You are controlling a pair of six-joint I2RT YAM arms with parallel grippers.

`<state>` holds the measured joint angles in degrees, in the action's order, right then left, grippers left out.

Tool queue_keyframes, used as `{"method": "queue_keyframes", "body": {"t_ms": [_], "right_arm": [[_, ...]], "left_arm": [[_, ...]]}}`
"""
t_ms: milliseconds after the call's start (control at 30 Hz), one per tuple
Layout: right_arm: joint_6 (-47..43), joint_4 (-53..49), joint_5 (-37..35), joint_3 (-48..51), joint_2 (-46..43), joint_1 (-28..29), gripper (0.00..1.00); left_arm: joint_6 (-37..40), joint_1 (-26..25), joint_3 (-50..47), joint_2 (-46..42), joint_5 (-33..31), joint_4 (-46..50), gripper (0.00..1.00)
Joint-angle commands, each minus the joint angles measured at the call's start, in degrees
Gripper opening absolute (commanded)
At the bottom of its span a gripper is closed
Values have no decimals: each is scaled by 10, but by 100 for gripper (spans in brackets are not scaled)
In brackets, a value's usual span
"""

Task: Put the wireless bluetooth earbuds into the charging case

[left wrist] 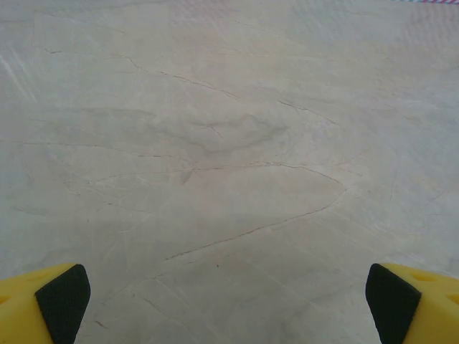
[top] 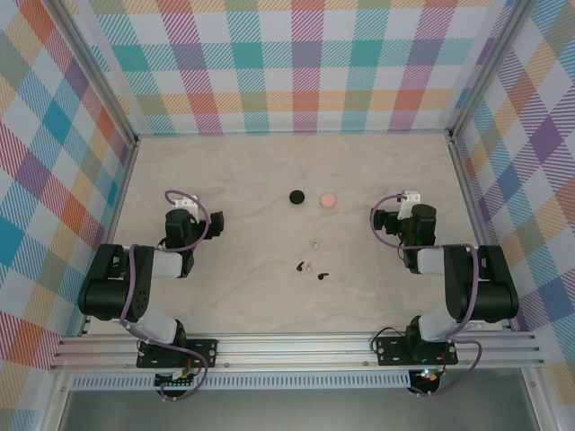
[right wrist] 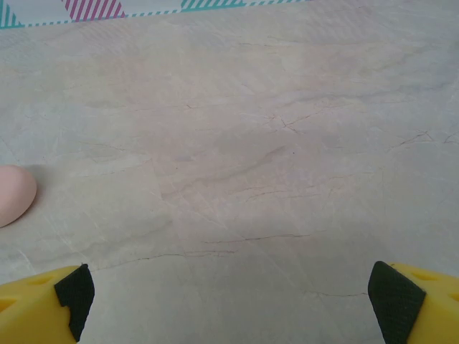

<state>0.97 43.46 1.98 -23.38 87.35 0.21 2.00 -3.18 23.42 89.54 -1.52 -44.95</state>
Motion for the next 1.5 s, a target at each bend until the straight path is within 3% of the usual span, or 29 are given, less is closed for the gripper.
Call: {"method": "queue_keyframes", "body": {"t_ms": [0, 733, 867, 967, 1133, 1200, 1267, 1400, 1467], "right_arm": [[-6, 9, 0, -12, -1, -1, 100], [-5, 7, -3, -11, -7, -1, 100], [1, -80, -12, -40, -46, 0, 100], [22, -226, -35, -87, -84, 0, 100], [54, -390, -29, -154, -128, 0, 100], [71, -443, -18, -184, -136, 1, 100], [87, -512, 6, -230, -126, 1, 100], [145, -609, 43, -316, -84, 11, 100], [160, -638, 61, -351, -60, 26, 100]], "left_arm": [[0, 2, 11, 2, -1, -5, 100], [-1, 3, 15, -3, -1, 5, 100], [-18, 3, 63, -46, -31, 131, 100], [-37, 3, 90, -88, -37, 218, 100], [-94, 3, 152, -142, 16, 341, 100], [-113, 0, 201, -137, 43, 413, 100], [-141, -14, 267, -110, 23, 499, 100], [-164, -51, 358, -55, 34, 579, 100], [-178, -71, 400, -21, 70, 600, 100]]}}
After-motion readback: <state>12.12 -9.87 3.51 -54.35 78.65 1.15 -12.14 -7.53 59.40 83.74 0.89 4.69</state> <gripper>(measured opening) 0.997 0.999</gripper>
